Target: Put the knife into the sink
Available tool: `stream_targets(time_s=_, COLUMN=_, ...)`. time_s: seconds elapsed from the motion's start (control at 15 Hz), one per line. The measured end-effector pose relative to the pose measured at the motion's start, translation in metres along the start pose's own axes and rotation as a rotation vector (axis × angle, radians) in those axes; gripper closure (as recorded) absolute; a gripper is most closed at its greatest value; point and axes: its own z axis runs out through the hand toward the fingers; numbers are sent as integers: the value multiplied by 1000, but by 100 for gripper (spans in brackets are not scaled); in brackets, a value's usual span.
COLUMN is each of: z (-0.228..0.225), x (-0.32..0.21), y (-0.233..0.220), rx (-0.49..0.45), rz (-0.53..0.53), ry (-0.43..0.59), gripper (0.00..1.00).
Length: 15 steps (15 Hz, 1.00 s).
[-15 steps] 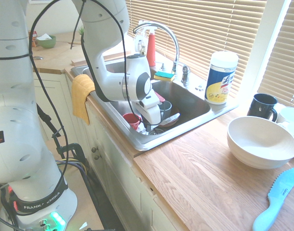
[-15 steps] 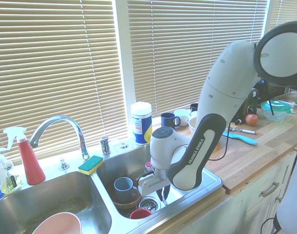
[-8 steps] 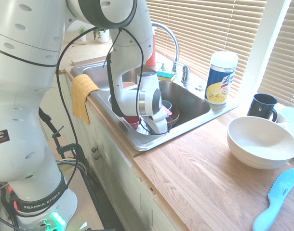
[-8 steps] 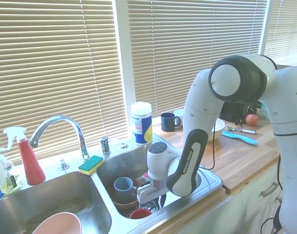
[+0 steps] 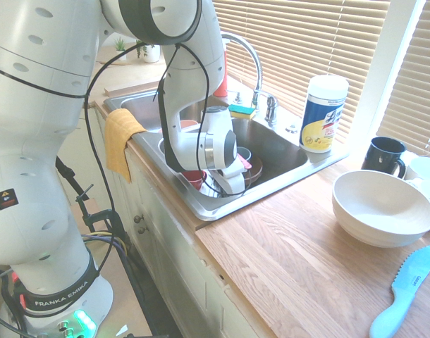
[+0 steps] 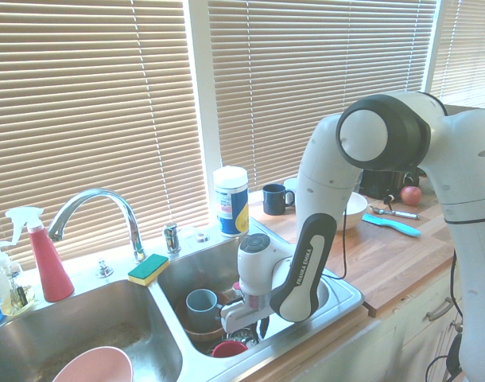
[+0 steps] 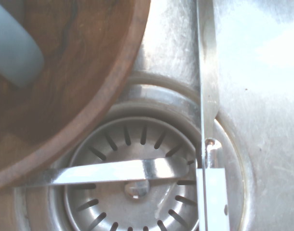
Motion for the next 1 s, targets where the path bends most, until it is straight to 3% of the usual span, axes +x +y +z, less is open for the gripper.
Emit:
stream_targets(time_s=0.6, z=-10, x=5, y=-3, rx=20, rz=15, ry=11, gripper=0)
stream_targets(time_s=1.0, z=-94, x=18, y=-4, rx=26, rz=20, ry=1, gripper=0)
